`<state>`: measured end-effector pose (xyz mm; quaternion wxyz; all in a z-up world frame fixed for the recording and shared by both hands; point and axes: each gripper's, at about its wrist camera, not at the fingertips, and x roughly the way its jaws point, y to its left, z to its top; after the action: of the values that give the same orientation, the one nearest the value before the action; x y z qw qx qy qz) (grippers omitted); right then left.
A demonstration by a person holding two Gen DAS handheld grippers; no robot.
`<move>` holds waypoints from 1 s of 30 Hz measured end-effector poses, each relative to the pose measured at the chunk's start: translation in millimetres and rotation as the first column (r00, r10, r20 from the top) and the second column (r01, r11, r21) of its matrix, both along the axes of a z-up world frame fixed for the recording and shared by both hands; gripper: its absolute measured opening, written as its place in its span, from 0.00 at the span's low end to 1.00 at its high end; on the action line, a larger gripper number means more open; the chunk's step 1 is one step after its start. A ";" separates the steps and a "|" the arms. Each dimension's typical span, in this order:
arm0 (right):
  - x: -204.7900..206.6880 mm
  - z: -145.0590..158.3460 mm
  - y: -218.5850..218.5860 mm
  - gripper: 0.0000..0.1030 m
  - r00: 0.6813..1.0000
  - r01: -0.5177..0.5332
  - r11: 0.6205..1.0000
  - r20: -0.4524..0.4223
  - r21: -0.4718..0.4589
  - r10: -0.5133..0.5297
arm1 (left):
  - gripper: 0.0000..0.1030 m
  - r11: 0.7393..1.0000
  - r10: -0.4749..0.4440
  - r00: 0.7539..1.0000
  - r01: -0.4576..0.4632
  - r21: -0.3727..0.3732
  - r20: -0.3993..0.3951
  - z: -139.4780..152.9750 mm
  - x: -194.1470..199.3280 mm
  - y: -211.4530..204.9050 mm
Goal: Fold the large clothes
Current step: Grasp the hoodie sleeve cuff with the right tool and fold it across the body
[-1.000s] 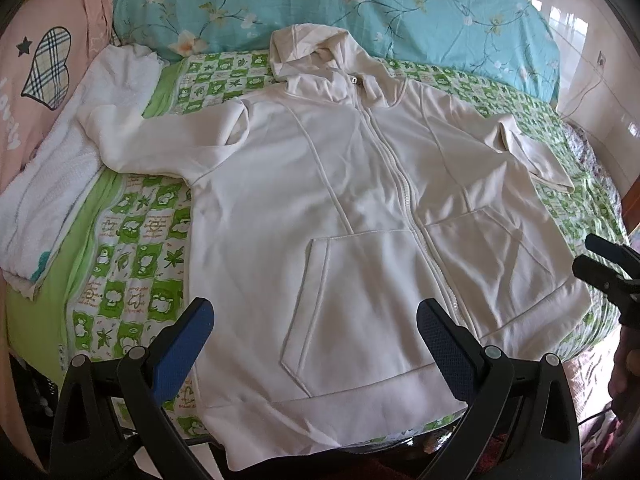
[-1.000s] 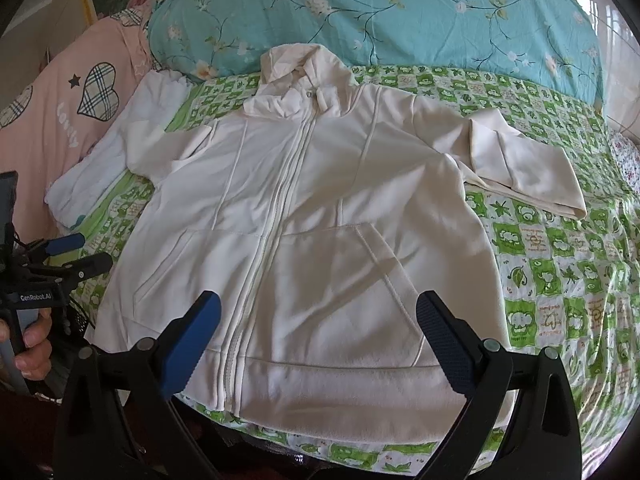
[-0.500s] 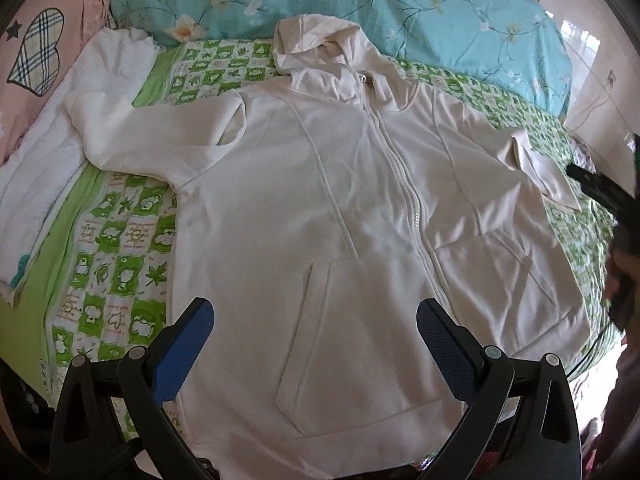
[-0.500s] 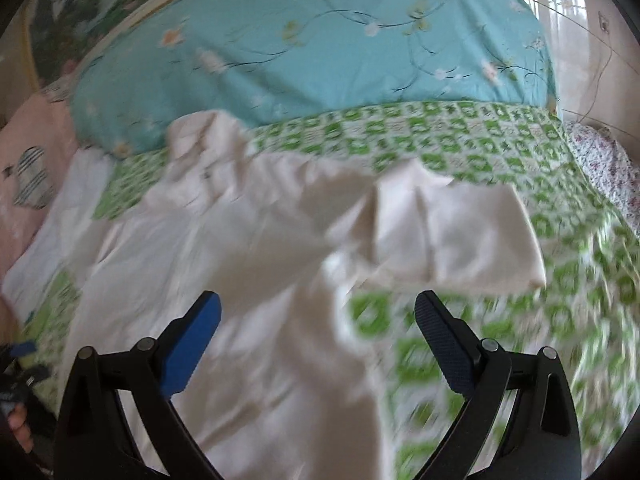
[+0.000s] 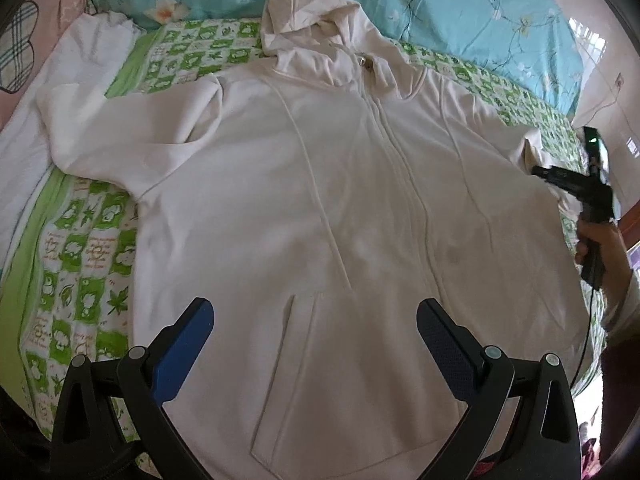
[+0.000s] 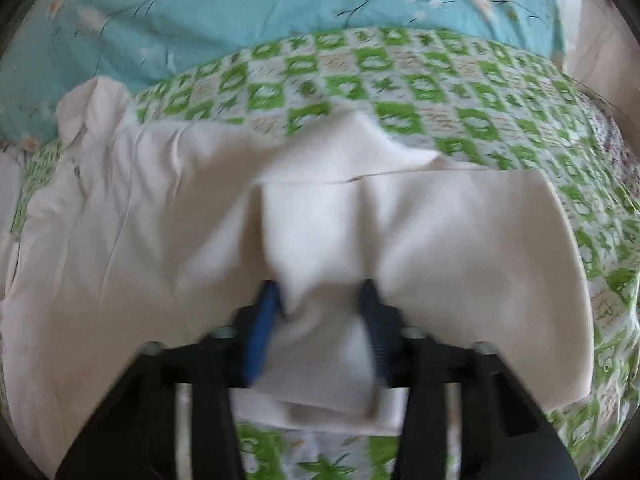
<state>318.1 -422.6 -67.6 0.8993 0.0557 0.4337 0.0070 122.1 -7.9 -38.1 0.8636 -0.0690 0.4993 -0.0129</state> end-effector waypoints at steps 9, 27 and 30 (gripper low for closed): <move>-22.4 42.2 27.4 0.04 0.992 -0.100 0.963 0.105 0.251 0.076 | 0.99 1.000 0.008 1.000 -0.007 -0.014 0.007 -9.0 8.7 5.0; -4.7 3.2 360.4 0.04 0.781 -0.537 0.617 0.064 0.575 0.621 | 0.99 0.984 0.118 0.992 -0.112 -0.136 0.041 -19.0 5.4 85.5; 1.6 -15.6 379.9 0.08 0.774 -0.518 0.611 0.025 0.598 0.632 | 0.99 0.984 0.123 0.992 -0.117 -0.135 0.035 -25.5 14.1 92.4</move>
<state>319.8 -42.7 -83.2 0.7426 0.1813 0.4881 0.4213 136.2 84.5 -63.6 0.8669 -0.1559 0.4735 0.0046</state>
